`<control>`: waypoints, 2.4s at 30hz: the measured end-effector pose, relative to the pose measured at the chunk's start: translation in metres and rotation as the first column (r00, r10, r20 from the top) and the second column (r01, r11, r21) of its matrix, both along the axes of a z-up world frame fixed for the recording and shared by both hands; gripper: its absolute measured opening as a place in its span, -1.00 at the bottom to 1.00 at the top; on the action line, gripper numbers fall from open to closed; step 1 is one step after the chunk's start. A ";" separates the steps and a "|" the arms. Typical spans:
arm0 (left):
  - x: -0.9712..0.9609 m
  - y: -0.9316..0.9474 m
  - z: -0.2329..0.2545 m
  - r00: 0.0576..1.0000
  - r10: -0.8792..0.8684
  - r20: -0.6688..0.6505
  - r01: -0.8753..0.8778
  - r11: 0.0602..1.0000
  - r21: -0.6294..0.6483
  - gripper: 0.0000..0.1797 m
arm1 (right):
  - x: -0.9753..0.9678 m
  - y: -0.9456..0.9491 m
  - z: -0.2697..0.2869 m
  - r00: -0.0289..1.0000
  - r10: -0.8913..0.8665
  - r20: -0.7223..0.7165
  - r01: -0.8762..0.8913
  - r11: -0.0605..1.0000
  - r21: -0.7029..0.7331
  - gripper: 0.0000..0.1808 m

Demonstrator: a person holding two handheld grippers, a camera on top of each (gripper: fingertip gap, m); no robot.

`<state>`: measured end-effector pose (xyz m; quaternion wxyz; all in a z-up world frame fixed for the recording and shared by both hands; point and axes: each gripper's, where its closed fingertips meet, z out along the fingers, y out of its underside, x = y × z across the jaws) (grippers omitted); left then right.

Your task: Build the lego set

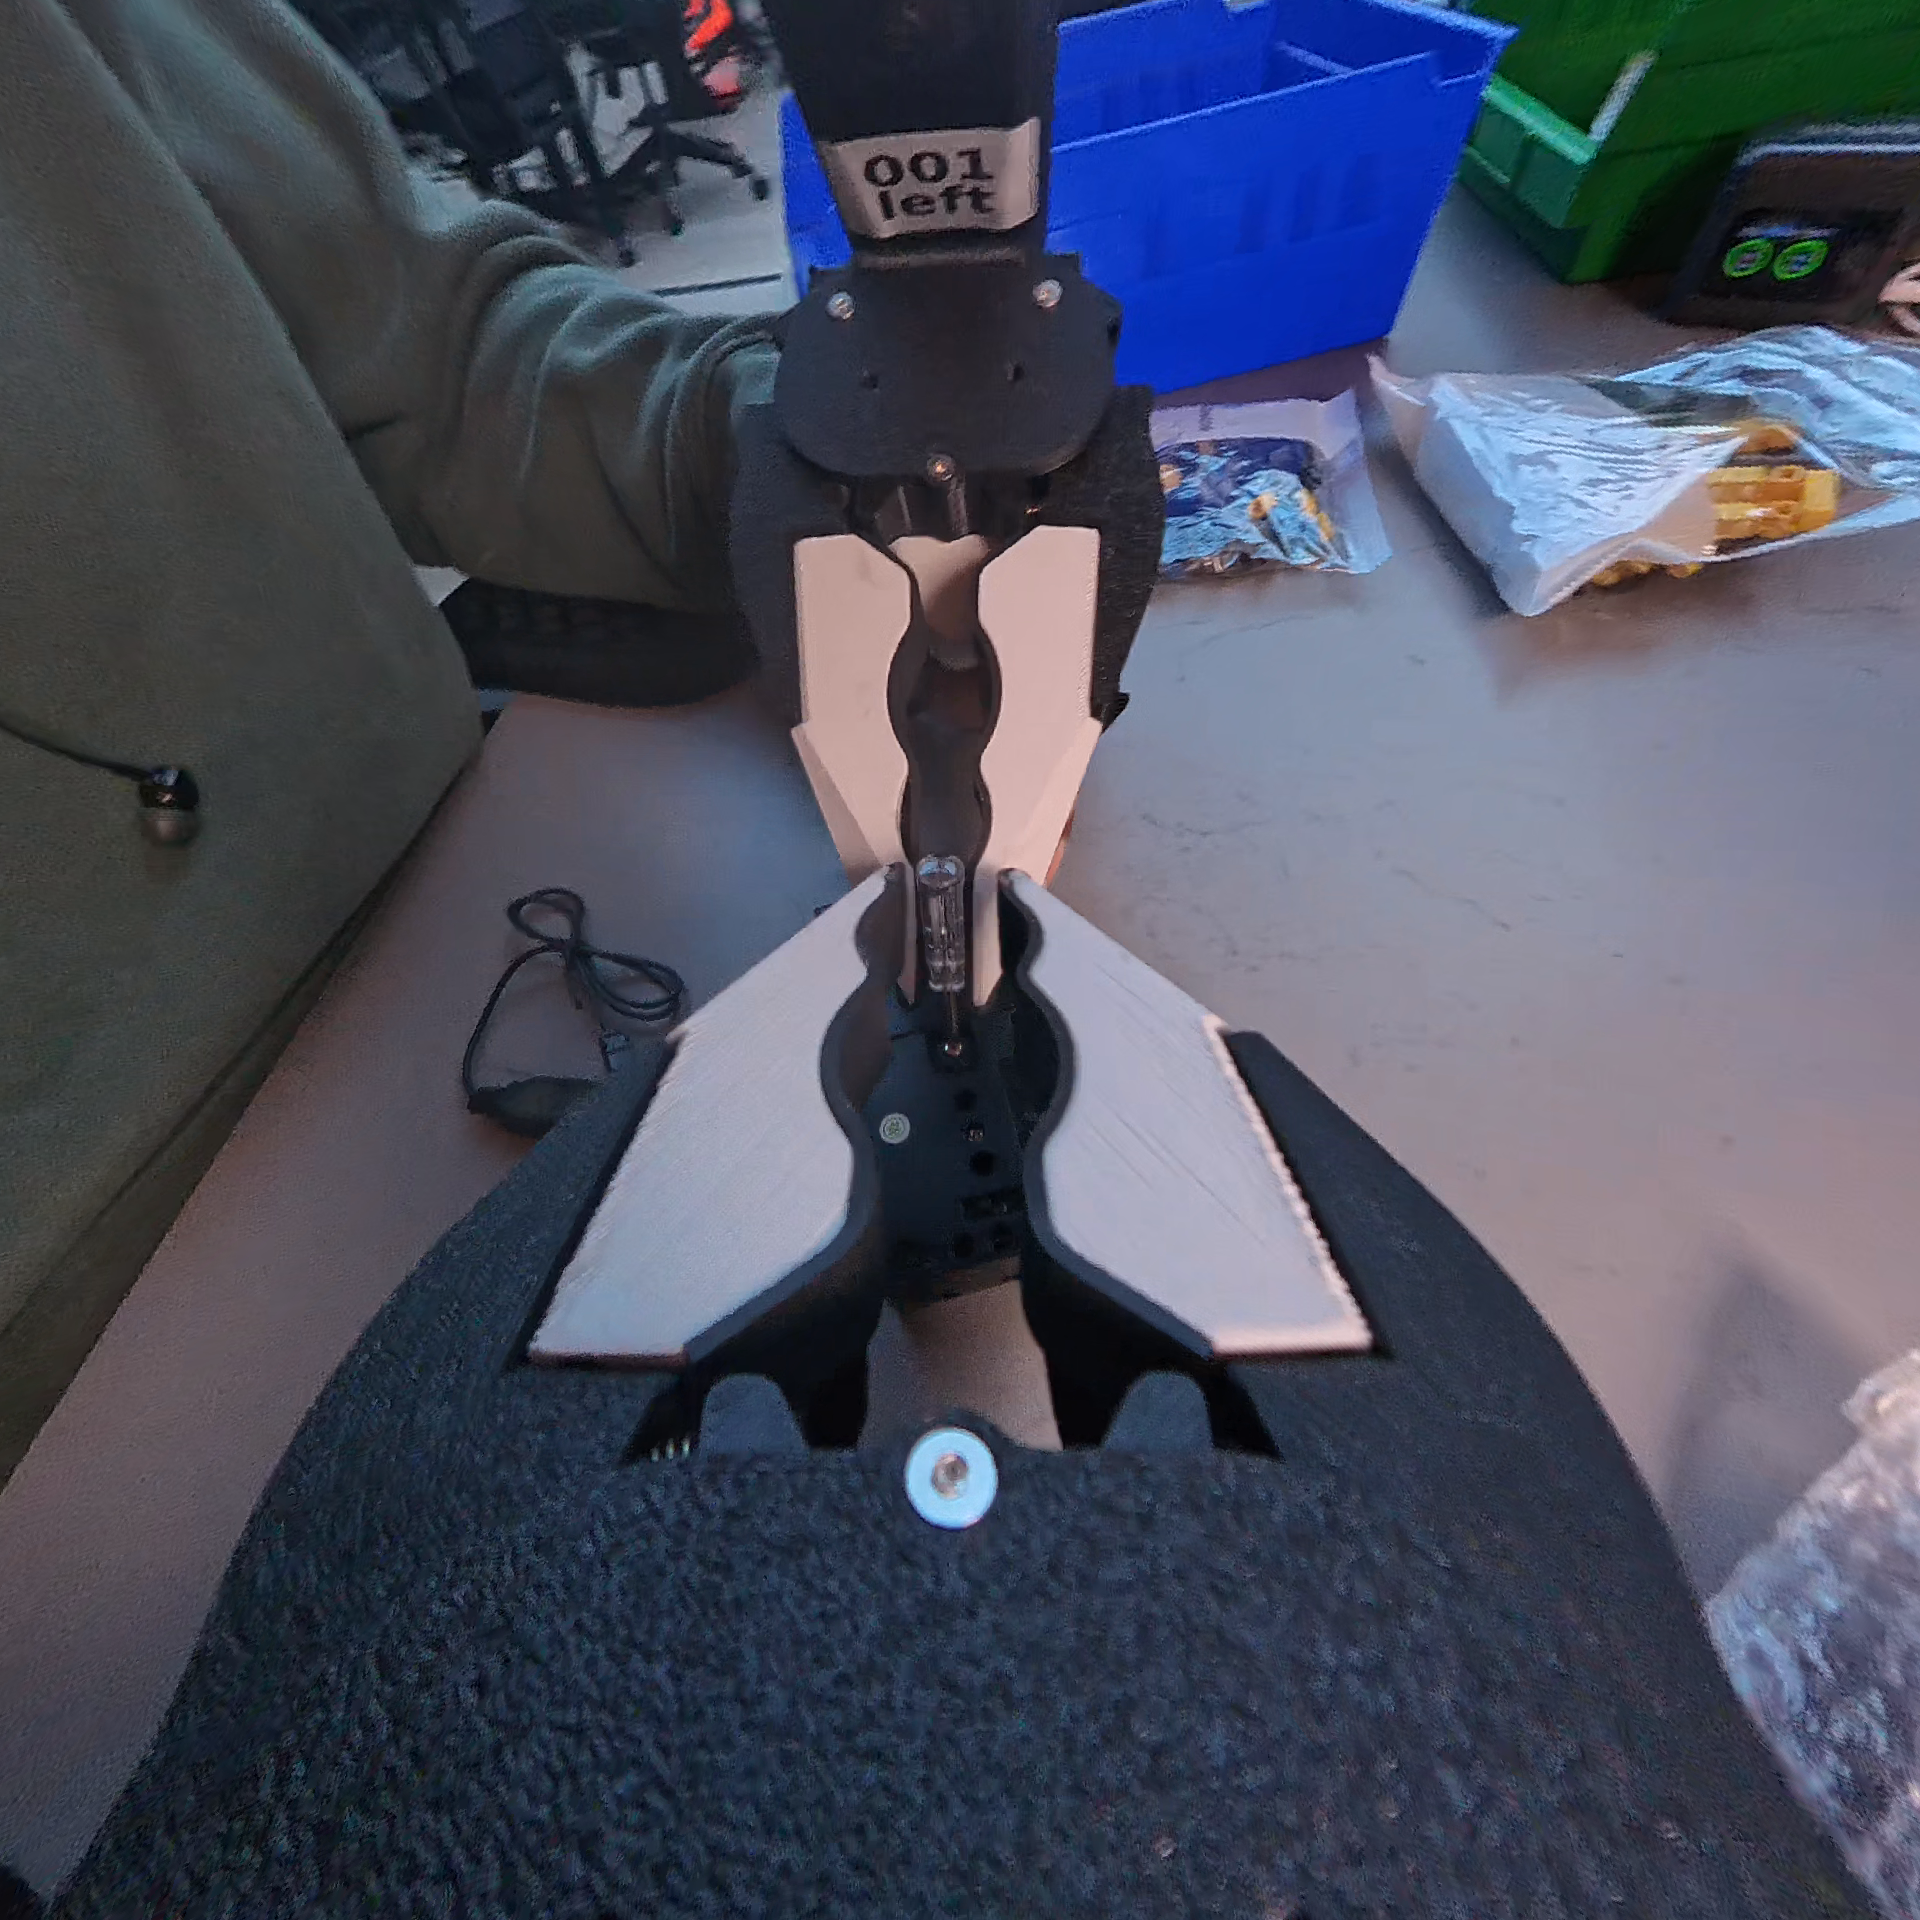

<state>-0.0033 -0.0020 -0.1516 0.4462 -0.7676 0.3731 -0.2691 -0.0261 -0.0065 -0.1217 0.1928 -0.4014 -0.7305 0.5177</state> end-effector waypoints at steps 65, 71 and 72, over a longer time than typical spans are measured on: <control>0.000 0.004 -0.006 0.992 0.029 -0.120 -0.021 0.997 0.069 -0.89 | 0.004 0.001 -0.003 0.986 0.166 0.011 -0.166 0.986 -0.001 -0.93; 0.000 0.006 -0.006 0.993 0.037 -0.112 -0.030 0.998 0.063 -0.91 | 0.002 0.002 -0.003 0.993 0.120 0.020 -0.119 0.993 -0.022 -0.92; 0.000 0.006 -0.006 0.993 0.041 -0.110 -0.034 0.998 0.059 -0.91 | 0.002 0.005 -0.002 0.998 0.056 0.017 -0.056 0.998 -0.010 -0.92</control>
